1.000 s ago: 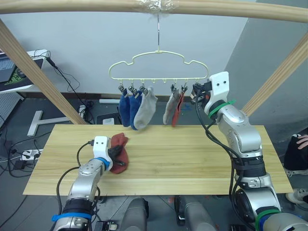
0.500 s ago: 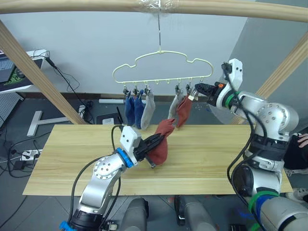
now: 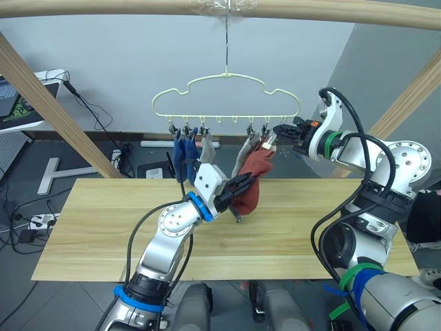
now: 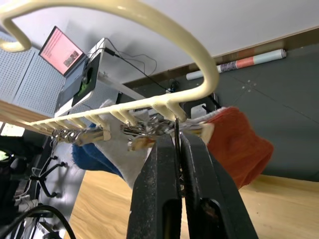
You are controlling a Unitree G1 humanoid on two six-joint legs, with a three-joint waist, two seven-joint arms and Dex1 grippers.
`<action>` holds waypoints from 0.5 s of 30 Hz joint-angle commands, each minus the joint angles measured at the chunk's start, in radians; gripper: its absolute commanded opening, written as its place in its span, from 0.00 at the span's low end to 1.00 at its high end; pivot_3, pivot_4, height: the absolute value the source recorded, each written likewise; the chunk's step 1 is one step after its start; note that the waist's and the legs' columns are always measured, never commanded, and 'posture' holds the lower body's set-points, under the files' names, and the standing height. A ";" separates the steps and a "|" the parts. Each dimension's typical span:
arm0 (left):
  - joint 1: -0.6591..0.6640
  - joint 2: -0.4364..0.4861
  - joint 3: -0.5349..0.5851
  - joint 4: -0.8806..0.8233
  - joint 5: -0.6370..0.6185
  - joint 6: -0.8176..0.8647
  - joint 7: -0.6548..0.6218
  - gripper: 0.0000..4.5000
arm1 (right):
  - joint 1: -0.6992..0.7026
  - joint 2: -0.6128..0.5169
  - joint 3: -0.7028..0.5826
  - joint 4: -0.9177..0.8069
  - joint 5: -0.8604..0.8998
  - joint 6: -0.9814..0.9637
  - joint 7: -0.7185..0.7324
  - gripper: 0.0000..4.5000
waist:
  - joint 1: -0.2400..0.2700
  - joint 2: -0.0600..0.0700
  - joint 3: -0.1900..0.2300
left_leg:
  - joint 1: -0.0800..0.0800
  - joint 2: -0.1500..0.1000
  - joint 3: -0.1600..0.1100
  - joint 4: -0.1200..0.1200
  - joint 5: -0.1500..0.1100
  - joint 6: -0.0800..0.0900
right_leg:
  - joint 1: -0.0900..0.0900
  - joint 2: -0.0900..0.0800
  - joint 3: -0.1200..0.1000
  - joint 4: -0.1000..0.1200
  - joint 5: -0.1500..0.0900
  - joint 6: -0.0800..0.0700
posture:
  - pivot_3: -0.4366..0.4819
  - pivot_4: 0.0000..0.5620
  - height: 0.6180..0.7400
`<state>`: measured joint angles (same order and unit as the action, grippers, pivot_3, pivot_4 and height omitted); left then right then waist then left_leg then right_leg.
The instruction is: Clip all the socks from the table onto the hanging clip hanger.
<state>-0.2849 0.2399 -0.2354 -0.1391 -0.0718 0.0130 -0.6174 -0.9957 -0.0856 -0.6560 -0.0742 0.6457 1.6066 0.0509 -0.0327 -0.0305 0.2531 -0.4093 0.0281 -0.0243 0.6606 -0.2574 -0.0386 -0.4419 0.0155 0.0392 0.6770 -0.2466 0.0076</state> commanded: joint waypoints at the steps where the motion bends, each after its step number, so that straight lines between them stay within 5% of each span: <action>1: -0.026 -0.015 -0.016 -0.005 0.012 -0.037 0.011 0.00 | -0.017 0.001 -0.026 -0.029 0.031 0.008 -0.033 0.00 | 0.001 0.000 0.000 | 0.000 0.000 0.000 0.000 0.000 0.000 | 0.000 0.000 0.000 0.000 0.000 0.000 | 0.46 0.42 1.00; 15: -0.100 -0.038 -0.004 0.077 0.047 -0.090 0.065 0.00 | -0.020 -0.002 -0.043 -0.011 0.127 0.008 -0.115 0.00 | 0.000 0.000 0.000 | 0.000 -0.001 0.000 0.000 0.000 0.000 | 0.000 0.000 0.000 0.000 0.000 0.000 | 0.45 0.43 1.00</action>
<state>-0.3733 0.2093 -0.2466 -0.0420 -0.0274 -0.0516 -0.5590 -0.9958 -0.0786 -0.6868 -0.0714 0.7390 1.6066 -0.0531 -0.0331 -0.0305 0.2531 -0.4096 0.0276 -0.0241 0.6610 -0.2574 -0.0386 -0.4418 0.0157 0.0395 0.6767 -0.2466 0.0077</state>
